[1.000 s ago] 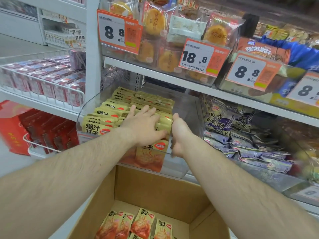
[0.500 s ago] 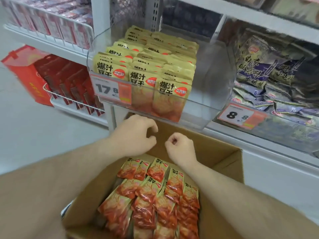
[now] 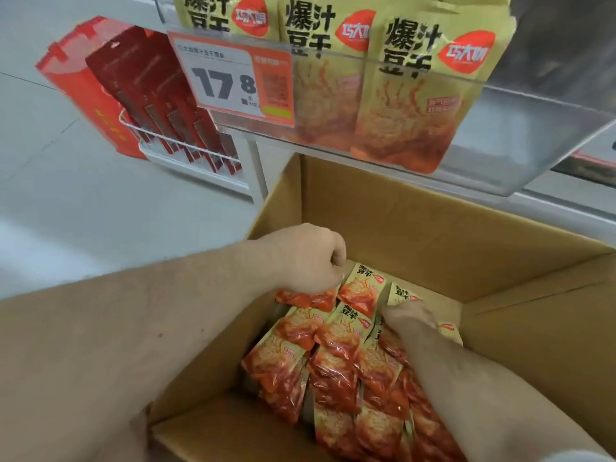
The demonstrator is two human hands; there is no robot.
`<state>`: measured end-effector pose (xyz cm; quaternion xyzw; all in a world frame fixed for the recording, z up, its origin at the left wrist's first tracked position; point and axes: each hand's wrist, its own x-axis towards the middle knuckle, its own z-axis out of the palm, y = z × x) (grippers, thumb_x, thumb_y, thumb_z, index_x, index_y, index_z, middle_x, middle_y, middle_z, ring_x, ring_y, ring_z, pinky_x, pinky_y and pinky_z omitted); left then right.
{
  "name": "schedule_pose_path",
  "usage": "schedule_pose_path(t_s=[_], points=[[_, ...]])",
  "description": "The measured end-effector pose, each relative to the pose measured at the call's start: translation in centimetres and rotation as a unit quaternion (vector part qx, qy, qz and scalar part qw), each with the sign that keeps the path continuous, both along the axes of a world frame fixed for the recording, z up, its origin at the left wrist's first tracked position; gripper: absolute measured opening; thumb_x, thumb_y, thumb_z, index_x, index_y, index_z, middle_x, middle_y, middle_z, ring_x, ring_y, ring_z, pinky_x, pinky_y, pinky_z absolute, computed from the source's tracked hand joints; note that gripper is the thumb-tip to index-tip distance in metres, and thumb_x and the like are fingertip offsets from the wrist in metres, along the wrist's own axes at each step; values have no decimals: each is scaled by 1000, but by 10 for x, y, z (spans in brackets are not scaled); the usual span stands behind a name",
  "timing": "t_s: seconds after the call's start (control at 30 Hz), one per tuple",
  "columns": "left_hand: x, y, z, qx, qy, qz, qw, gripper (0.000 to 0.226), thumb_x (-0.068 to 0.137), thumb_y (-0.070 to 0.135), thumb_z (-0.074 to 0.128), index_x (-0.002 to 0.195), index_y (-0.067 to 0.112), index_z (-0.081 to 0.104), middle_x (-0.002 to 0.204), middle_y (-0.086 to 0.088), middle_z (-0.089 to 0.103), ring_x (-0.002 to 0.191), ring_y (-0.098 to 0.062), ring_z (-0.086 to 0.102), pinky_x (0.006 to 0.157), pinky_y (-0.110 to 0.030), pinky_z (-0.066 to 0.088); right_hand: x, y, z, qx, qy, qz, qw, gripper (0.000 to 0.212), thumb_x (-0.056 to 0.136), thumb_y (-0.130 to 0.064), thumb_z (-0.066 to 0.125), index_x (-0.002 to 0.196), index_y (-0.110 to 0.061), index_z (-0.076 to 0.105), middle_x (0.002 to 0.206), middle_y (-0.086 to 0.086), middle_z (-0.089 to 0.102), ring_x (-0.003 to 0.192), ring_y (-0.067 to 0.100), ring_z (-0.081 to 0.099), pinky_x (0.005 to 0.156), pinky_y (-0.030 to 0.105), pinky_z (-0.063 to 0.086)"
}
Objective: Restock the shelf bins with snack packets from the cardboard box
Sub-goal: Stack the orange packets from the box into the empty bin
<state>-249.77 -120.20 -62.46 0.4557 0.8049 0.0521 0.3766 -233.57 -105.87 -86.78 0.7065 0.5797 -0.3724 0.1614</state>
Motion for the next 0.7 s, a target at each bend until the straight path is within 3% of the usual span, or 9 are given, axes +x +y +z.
schedule_pose_path(t_s=[0.07,0.13,0.23,0.37,0.43,0.5,0.53,0.6,0.7], points=[[2,2,2,9,-16,9,1000,16,91,25,56,106,29,62,105,13,63,100,-11,61,91,-33,53,0,5,12,23,10,-47,999,93,41,-64,71,118,-14,54,108,10,63,101,33,63,84,39,54],[5,3,-2,16,-53,44,997,13,91,23,56,100,28,62,94,15,62,88,-8,61,80,-27,54,-8,0,38,66,25,-90,993,88,57,-55,78,127,-10,48,122,16,57,114,36,55,93,40,49],[10,5,-5,3,-130,144,981,12,88,28,58,92,17,61,78,2,56,70,-17,50,65,-28,41,-33,-33,86,93,190,-118,970,78,69,-41,79,132,-12,44,125,13,56,113,34,55,92,38,47],[20,2,-11,-23,-254,293,921,48,85,43,64,122,14,57,111,-3,66,98,-22,62,73,-35,49,-46,-95,149,72,423,-6,903,73,54,-47,74,119,-26,46,111,3,62,100,21,64,84,41,55],[25,1,-12,24,-273,359,892,35,88,29,67,117,11,62,104,-7,70,87,-23,66,61,-30,50,-42,-112,166,65,495,48,865,63,58,-39,75,114,-30,47,111,1,60,103,15,62,81,30,55],[24,0,-12,46,-285,392,874,19,88,8,67,107,9,67,95,-11,72,77,-22,67,54,-27,50,-32,-111,166,75,545,76,832,60,63,-45,69,117,-29,50,116,2,58,109,15,58,87,29,51],[22,-1,-11,52,-292,397,869,18,87,2,67,104,8,68,96,-11,73,79,-22,69,57,-28,53,-26,-104,159,103,541,85,831,57,67,-47,65,118,-25,52,117,3,58,109,16,56,90,30,49],[18,-3,-10,53,-301,392,868,21,85,-4,68,104,6,68,96,-11,74,83,-23,71,62,-29,56,-17,-75,137,162,464,56,869,47,74,-44,59,114,-20,56,112,4,61,107,21,58,91,33,47],[22,-3,-7,37,-299,353,886,26,85,-3,69,110,6,67,101,-9,74,87,-22,72,64,-28,56,10,-14,91,155,145,46,976,40,82,-41,56,114,-17,62,113,6,66,106,29,61,85,32,49]])
